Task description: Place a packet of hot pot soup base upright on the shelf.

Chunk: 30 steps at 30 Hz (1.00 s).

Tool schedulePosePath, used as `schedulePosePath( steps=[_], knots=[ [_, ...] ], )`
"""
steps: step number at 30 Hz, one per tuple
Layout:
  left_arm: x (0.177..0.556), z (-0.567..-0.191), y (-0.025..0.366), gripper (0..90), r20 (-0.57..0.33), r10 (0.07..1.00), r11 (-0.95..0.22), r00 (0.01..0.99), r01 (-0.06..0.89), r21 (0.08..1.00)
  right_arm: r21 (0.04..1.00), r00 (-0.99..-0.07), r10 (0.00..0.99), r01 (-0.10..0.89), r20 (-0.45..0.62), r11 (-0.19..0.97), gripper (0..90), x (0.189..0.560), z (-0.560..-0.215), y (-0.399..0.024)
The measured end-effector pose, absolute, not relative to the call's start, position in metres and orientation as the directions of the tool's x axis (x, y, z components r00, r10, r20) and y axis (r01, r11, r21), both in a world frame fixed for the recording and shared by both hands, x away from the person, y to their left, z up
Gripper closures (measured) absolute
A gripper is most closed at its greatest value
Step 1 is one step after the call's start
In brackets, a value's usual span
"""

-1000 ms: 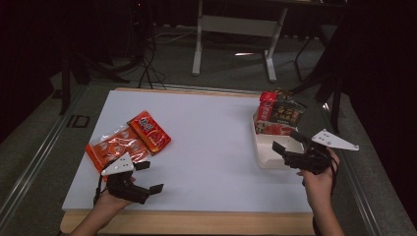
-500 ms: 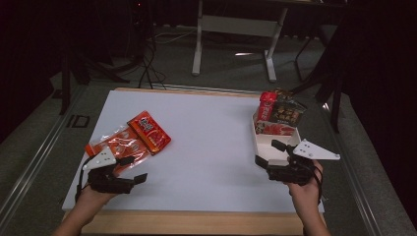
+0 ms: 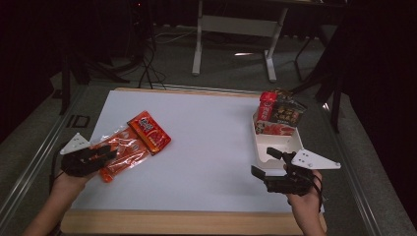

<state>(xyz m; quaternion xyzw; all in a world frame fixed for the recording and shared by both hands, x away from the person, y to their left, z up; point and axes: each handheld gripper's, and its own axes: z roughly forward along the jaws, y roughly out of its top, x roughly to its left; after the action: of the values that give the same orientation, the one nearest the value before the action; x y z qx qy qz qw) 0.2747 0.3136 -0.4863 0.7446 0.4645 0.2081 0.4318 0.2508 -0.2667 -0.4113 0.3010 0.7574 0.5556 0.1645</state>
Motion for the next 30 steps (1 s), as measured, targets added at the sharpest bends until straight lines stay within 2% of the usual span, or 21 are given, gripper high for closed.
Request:
schedulePosePath(
  steps=[1, 2, 3, 4, 5, 10, 13, 15, 23, 29, 30],
  knots=[
    [0.276, -0.486, 0.317, 74.6, -0.077, 0.883, -0.195, 0.462, 0.512, 0.837, 0.94, -0.764, 0.639, 0.275, 0.086, 0.202, 14.7, 0.251, -0.412, -0.267],
    [0.278, -0.486, 0.322, 82.9, -0.091, 0.886, -0.18, 0.455, 0.519, 0.836, 0.939, -0.762, 0.642, 0.275, 0.081, 0.208, 14.8, 0.251, -0.414, -0.267],
    [0.28, -0.487, 0.325, 82.9, -0.085, 0.896, -0.177, 0.436, 0.526, 0.832, 0.939, -0.762, 0.642, 0.275, 0.081, 0.208, 14.8, 0.251, -0.414, -0.267],
    [0.286, -0.49, 0.333, 88.0, -0.085, 0.915, -0.164, 0.394, 0.557, 0.814, 0.937, -0.763, 0.642, 0.277, 0.079, 0.214, 14.8, 0.252, -0.415, -0.268],
    [0.286, -0.49, 0.333, 89.2, -0.085, 0.915, -0.164, 0.394, 0.557, 0.814, 0.937, -0.763, 0.642, 0.277, 0.079, 0.214, 14.8, 0.252, -0.415, -0.268],
    [0.303, -0.501, 0.351, 89.7, -0.063, 0.949, -0.15, 0.31, 0.616, 0.773, 0.94, -0.768, 0.637, 0.261, 0.064, 0.22, 14.8, 0.25, -0.414, -0.268],
    [0.31, -0.506, 0.357, 89.7, -0.055, 0.954, -0.147, 0.294, 0.62, 0.771, 0.939, -0.767, 0.638, 0.265, 0.069, 0.218, 14.8, 0.251, -0.415, -0.268],
    [0.314, -0.509, 0.36, 89.7, -0.064, 0.956, -0.134, 0.286, 0.62, 0.773, 0.938, -0.765, 0.641, 0.263, 0.061, 0.225, 14.8, 0.251, -0.416, -0.268],
    [0.334, -0.528, 0.364, 89.9, 0.016, 0.96, -0.2, 0.278, 0.646, 0.737, 0.935, -0.762, 0.645, 0.267, 0.057, 0.232, 14.8, 0.252, -0.419, -0.269],
    [0.344, -0.535, 0.366, 89.9, 0.015, 0.964, -0.194, 0.265, 0.664, 0.722, 0.934, -0.765, 0.641, 0.272, 0.063, 0.232, 14.8, 0.254, -0.422, -0.269],
    [0.347, -0.539, 0.365, 89.9, 0.051, 0.961, -0.227, 0.271, 0.677, 0.7, 0.933, -0.767, 0.638, 0.274, 0.065, 0.235, 14.8, 0.255, -0.422, -0.268]
  ],
)
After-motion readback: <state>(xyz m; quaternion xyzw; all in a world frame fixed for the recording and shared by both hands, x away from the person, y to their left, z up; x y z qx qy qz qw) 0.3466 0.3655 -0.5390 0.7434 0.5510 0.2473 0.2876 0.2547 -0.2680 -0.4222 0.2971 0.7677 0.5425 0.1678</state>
